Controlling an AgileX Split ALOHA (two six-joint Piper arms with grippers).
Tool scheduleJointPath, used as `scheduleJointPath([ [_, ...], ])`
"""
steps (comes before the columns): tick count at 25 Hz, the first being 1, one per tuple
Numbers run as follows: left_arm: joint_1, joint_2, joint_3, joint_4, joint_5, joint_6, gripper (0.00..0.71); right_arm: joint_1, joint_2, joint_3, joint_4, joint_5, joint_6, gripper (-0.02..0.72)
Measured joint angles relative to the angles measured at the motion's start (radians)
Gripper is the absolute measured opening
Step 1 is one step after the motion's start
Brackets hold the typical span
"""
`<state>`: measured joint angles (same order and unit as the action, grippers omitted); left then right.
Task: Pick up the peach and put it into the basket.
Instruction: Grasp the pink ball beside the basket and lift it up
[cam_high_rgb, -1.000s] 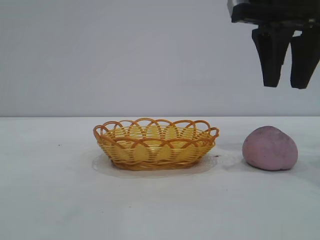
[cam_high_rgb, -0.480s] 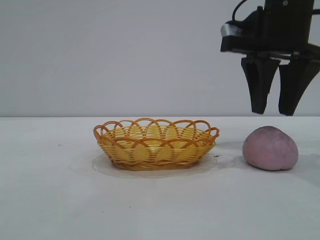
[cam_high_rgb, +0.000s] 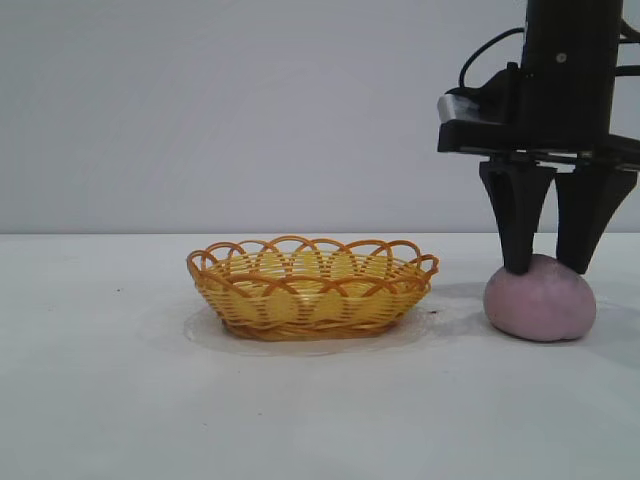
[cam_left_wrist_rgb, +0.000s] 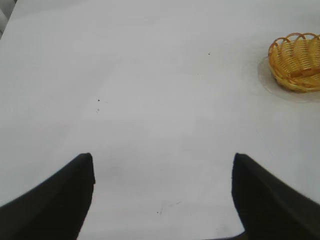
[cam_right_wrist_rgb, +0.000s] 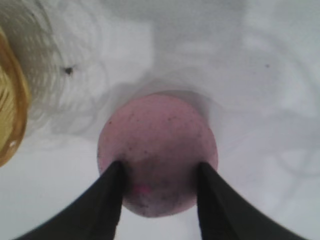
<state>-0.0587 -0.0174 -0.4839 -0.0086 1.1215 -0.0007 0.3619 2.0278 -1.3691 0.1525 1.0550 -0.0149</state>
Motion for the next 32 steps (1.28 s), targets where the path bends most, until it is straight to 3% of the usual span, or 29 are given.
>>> scheduleJointPath([
  [3,0.0,0.0,0.0,0.0,0.0,0.0,0.538,0.0,0.004,0.0,0.0,0.0,0.0,0.082],
  [5,0.0,0.0,0.0,0.0,0.0,0.0,0.538,0.0,0.004,0.0,-0.004,-0.001,0.0,0.06],
  [6,0.0,0.0,0.0,0.0,0.0,0.0,0.538,0.0,0.004,0.0,-0.007,-0.001,0.0,0.0],
  [21,0.0,0.0,0.0,0.0,0.0,0.0,0.538,0.009,-0.199,0.002,-0.052,0.002,0.0,0.0],
  [25,0.0,0.0,0.0,0.0,0.0,0.0,0.538,0.081,-0.245,0.002,-0.058,-0.019,0.0,0.0],
  [32,0.0,0.0,0.0,0.0,0.0,0.0,0.538,0.248,-0.244,0.004,-0.054,-0.15,0.0,0.0],
])
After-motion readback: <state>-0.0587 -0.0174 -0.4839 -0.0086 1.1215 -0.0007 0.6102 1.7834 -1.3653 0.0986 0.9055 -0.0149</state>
